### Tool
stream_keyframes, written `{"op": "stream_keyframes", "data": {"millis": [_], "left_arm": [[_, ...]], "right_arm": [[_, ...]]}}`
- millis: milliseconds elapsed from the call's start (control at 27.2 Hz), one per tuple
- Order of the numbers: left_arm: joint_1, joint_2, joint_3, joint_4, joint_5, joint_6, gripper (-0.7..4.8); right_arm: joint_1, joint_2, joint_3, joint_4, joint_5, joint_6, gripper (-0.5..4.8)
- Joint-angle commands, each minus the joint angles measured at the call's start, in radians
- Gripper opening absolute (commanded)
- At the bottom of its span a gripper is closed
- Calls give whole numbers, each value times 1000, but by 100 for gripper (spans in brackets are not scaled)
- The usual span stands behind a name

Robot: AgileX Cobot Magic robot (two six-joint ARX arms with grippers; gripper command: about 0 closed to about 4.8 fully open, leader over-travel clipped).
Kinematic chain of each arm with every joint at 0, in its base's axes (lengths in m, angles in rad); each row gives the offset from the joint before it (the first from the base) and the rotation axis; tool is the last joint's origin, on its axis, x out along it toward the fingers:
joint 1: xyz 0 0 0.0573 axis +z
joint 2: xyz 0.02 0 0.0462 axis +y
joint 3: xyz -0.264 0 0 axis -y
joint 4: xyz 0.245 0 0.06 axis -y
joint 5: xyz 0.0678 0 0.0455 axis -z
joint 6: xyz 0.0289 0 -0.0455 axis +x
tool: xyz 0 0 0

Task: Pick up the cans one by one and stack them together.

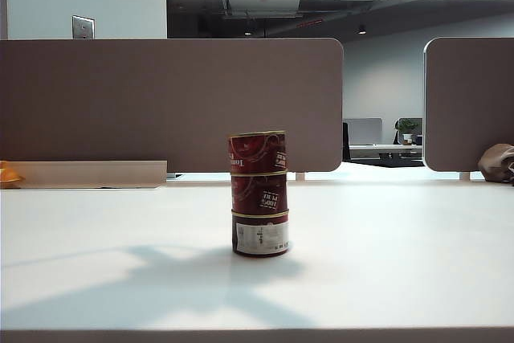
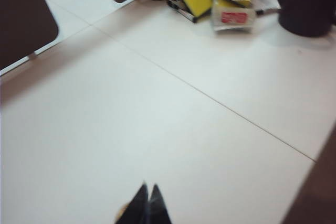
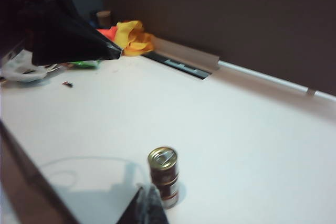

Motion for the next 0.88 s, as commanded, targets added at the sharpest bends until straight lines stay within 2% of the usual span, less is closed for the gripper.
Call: {"op": "stream_keyframes", "data": {"millis": [37, 147, 294, 405, 478, 515, 662, 883], "left_arm": [[106, 15, 0, 17, 93, 4, -6], [216, 27, 0, 15, 201, 4, -6], [334, 51, -1, -7, 299, 5, -6], [358, 60, -1, -26, 284, 20, -5], [357, 61, -1, -31, 284, 20, -5], [357, 60, -1, -30, 284, 20, -5], [357, 60, -1, -38, 285, 19, -5], [357, 60, -1, -37, 284, 20, -5]], "right_arm": [[1, -2, -67, 145, 60, -79, -1], [1, 0, -132, 214, 137, -103, -1], [0, -2, -229, 233, 145, -102, -1], [1, -1, -266, 237, 146, -103, 0], [-2, -2, -282, 243, 190, -102, 2], [-1, 0, -295, 255, 227, -102, 23], [-1, 0, -335, 329, 282, -102, 46], [-1, -4, -339, 373, 298, -102, 54]]}}
